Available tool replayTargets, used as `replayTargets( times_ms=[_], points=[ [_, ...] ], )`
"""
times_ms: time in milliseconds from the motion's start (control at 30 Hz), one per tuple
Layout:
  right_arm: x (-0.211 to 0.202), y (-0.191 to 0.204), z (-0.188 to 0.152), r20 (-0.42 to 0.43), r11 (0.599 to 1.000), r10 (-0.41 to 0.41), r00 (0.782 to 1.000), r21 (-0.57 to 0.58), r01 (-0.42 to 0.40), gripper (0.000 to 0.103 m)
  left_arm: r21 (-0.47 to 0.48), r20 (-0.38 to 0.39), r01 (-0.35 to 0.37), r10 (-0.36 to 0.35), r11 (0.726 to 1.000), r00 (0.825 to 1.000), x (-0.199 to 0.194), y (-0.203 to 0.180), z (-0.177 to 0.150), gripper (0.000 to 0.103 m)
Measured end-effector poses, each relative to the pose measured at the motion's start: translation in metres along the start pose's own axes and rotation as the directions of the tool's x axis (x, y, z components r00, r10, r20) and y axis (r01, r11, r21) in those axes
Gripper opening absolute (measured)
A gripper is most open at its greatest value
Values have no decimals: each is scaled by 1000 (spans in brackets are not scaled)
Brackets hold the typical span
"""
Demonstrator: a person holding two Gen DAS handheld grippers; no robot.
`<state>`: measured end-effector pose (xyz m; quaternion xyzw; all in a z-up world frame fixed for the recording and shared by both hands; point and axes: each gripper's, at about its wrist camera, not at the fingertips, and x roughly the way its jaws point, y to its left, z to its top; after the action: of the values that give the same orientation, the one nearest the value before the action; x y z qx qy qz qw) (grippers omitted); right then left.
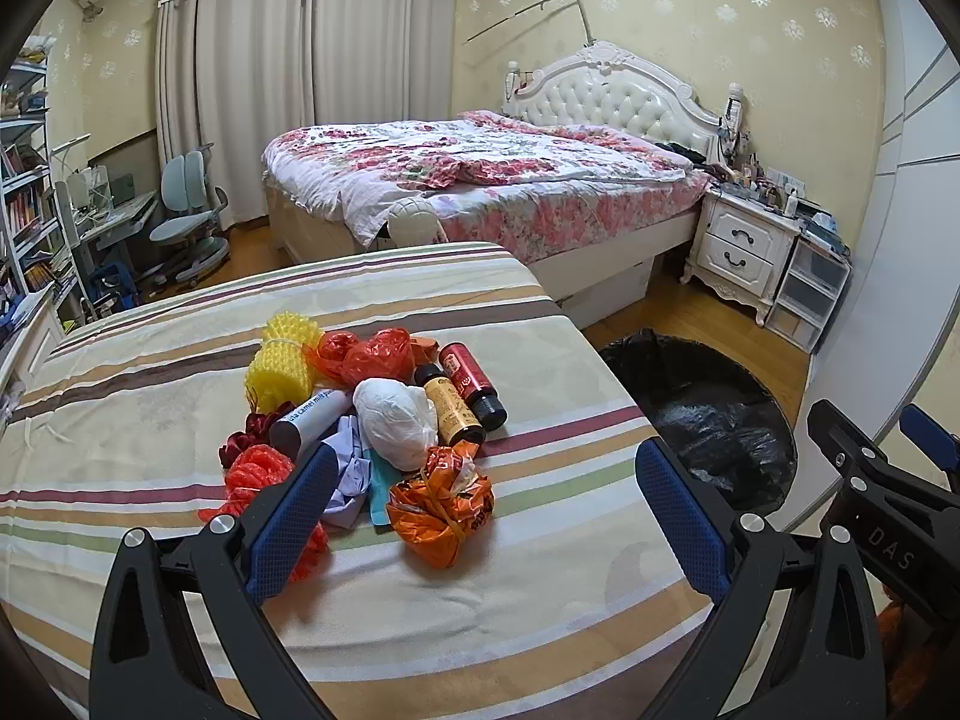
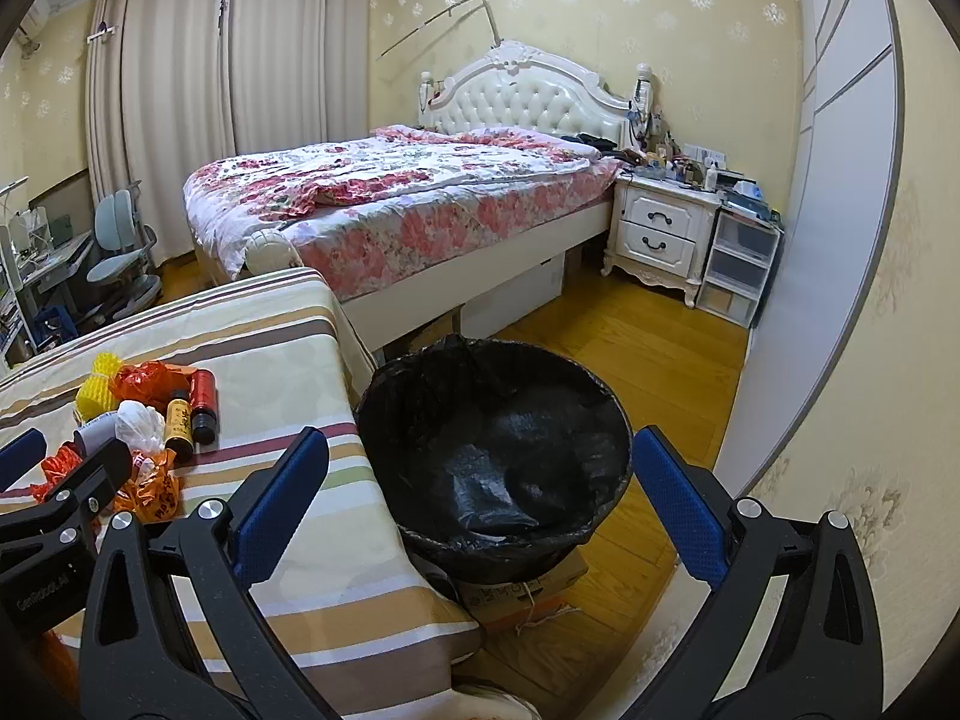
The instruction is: Collect trash
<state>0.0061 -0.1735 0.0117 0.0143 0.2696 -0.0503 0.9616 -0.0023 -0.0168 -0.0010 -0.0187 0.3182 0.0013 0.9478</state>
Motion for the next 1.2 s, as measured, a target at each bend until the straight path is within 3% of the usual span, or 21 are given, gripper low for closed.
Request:
replayTargets(
  times_ms=[1200],
  points=[
    [1, -5, -5, -4, 1000, -1, 1000, 3, 1, 99, 5, -9, 5, -5, 1000, 1000, 3, -8, -6, 97]
  ],
)
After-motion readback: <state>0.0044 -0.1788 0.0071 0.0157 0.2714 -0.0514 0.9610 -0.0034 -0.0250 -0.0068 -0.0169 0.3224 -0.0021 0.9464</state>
